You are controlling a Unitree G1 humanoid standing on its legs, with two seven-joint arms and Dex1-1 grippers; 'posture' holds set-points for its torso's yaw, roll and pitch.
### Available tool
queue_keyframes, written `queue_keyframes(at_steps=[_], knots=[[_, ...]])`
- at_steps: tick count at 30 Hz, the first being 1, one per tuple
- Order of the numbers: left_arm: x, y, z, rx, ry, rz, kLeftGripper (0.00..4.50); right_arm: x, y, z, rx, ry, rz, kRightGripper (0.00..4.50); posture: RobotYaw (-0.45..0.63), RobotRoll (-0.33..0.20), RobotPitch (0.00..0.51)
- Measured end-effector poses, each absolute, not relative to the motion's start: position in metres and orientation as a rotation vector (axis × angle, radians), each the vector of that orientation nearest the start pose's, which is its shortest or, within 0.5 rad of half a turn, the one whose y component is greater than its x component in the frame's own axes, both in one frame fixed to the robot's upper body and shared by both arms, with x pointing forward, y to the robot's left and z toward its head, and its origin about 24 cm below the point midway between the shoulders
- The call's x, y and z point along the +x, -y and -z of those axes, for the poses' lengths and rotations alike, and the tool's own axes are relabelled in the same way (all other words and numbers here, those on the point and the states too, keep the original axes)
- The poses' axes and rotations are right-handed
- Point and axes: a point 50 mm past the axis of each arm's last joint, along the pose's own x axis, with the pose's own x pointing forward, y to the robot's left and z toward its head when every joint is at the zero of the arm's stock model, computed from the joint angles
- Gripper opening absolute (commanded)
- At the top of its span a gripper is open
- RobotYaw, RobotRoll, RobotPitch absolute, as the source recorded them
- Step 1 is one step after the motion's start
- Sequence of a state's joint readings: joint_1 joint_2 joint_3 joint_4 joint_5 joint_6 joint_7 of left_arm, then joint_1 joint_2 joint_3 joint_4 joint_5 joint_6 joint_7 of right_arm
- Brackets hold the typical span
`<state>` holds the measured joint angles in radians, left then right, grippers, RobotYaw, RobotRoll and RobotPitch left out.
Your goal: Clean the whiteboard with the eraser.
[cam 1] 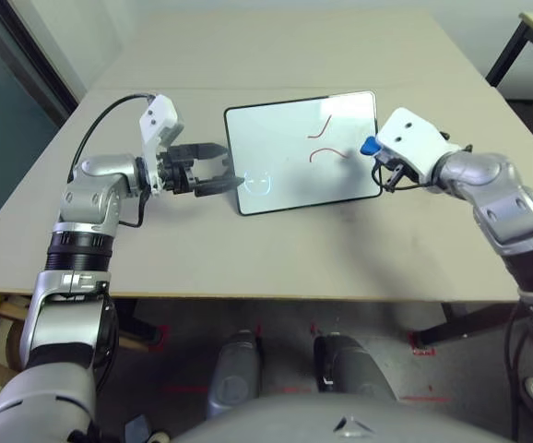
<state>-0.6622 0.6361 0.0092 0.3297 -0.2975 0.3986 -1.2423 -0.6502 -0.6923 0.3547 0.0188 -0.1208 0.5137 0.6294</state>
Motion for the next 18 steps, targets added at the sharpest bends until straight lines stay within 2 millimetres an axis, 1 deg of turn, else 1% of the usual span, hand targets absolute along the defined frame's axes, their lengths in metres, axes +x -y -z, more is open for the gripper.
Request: queue_keyframes(at_steps=[2, 6, 14, 18], knots=[[0.328, -0.215, -0.168, 0.215, -0.188, 1.102, 4.5, 0.336, 0.171, -0.162, -0.934, -0.224, -0.608, 0.37, 0.17, 0.0, 0.063], [0.328, -0.214, -0.168, 0.214, -0.185, 1.1, 4.5, 0.338, 0.165, -0.156, -0.961, -0.24, -0.634, 0.37, 0.17, 0.0, 0.062], [0.329, -0.212, -0.167, 0.21, -0.169, 1.089, 4.5, 0.34, 0.165, -0.15, -1.004, -0.276, -0.646, 0.37, 0.17, 0.0, 0.06], [0.33, -0.21, -0.167, 0.206, -0.165, 1.092, 4.5, 0.342, 0.169, -0.147, -1.028, -0.293, -0.633, 0.37, 0.17, 0.0, 0.058]])
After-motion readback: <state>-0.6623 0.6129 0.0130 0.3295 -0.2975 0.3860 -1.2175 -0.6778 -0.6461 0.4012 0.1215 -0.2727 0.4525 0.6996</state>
